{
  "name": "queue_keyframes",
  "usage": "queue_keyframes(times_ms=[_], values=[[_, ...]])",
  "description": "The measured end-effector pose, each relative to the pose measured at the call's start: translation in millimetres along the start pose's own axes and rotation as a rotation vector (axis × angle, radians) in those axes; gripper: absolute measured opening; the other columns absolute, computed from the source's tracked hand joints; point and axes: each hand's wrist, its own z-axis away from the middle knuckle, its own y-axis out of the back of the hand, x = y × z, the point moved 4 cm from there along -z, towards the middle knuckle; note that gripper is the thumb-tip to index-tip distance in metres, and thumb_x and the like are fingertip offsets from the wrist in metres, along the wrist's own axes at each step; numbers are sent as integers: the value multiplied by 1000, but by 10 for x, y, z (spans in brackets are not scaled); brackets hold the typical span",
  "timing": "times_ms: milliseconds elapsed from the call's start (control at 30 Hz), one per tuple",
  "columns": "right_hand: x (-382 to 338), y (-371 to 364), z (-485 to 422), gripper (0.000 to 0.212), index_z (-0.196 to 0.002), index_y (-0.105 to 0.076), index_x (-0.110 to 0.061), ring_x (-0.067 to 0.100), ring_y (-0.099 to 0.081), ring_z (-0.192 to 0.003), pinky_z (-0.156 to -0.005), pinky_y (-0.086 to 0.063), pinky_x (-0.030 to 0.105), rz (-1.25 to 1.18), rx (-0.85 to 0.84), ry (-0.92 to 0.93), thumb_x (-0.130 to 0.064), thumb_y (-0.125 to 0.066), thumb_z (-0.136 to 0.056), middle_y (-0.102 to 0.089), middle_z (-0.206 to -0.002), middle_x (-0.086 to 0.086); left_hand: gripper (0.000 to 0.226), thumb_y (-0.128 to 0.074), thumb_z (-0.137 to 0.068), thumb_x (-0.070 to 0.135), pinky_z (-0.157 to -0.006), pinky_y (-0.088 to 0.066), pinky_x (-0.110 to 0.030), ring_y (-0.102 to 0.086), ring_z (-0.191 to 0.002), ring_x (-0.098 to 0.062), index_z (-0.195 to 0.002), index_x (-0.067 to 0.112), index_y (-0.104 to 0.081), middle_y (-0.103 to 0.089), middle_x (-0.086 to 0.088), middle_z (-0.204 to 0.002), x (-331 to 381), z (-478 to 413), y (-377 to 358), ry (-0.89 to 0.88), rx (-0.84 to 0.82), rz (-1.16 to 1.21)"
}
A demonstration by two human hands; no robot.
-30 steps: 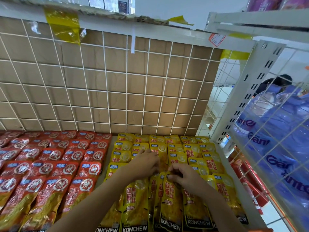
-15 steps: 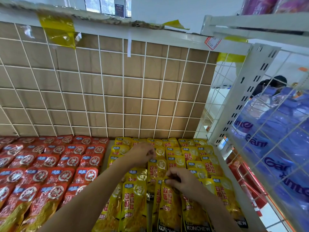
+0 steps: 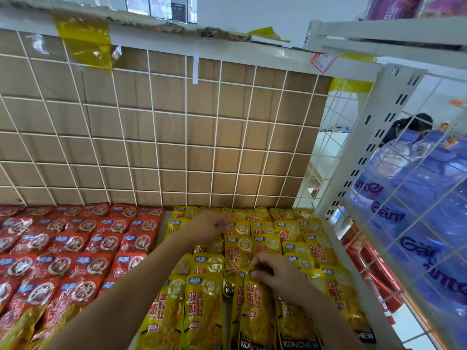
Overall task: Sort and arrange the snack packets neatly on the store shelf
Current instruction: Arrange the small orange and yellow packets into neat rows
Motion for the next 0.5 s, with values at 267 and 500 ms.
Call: queue_keyframes(times_ms=[267, 500], values=[[14, -9, -1, 26, -76, -47, -40, -5, -48, -69, -64, -37, 12, 13, -1, -17, -22, -60, -89, -51, -73, -16, 25, -69, -81, 34, -76, -46, -30, -54, -82, -11, -91, 11, -69, -62, -1, -87, 132, 18, 14, -35, -126, -139], [-4, -5, 2, 28, -74, -46, -40, -5, -48, -67, -62, -36, 12, 15, -4, -14, -21, -60, -89, -51, -71, -16, 32, -59, -87, 42, -96, -35, -29, -45, -118, -16, -112, 22, -56, -52, 2, -123, 241, 169, -21, -93, -25, -275]])
